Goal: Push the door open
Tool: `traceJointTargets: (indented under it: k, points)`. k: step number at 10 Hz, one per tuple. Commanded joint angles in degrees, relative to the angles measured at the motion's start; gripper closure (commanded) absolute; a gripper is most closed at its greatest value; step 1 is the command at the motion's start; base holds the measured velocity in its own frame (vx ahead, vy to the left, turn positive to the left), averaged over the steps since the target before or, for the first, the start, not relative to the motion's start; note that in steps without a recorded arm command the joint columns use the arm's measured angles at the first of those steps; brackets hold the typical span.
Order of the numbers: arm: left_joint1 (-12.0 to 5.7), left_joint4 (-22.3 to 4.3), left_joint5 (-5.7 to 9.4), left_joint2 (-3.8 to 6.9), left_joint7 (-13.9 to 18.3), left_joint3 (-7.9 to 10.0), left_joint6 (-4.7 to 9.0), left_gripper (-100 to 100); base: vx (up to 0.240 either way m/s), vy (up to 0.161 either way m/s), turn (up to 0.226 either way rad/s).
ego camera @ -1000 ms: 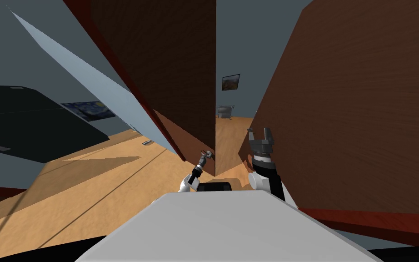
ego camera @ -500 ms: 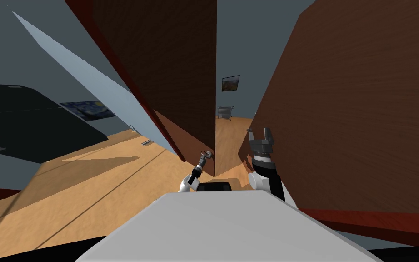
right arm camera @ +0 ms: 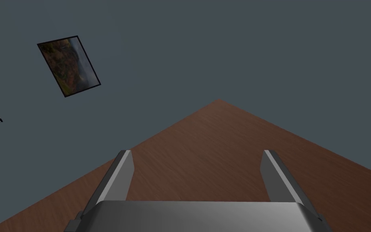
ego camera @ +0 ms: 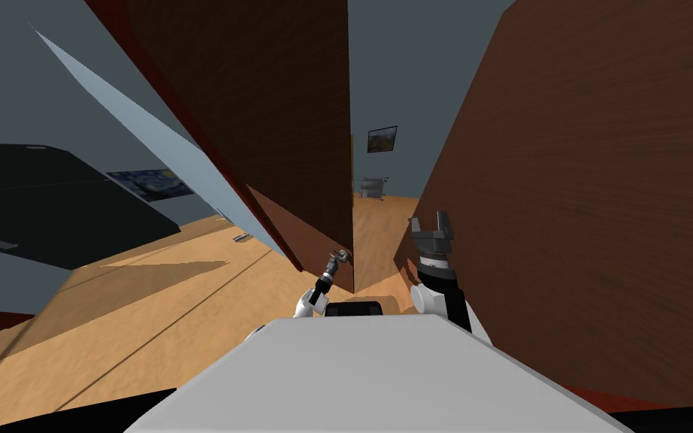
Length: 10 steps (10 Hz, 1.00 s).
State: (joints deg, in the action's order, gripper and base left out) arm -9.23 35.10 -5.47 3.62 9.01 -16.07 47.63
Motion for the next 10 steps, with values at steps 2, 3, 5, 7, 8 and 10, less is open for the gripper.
traceJointTargets:
  k: [2, 3, 5, 7, 8, 10]
  points:
    - [0.53, 2.4, 0.83, 0.99, -0.7, 1.84, -1.17, 100, 0.133, -0.091, 0.034]
    - [0.51, 2.4, 1.02, 1.05, -0.8, 2.23, -1.21, 100, 0.170, -0.116, 0.061]
    - [0.42, 2.2, 1.81, 1.23, -1.6, 3.88, -1.36, 100, 0.167, -0.156, 0.067]
    - [0.42, 2.2, 1.81, 1.23, -1.6, 3.88, -1.36, 100, 0.081, -0.082, 0.019]
    - [0.42, 2.2, 1.81, 1.23, -1.6, 3.88, -1.36, 100, 0.015, 0.013, -0.023]
    - [0.34, 1.9, 2.63, 1.29, -2.4, 5.60, -1.52, 100, 0.103, -0.104, 0.077]
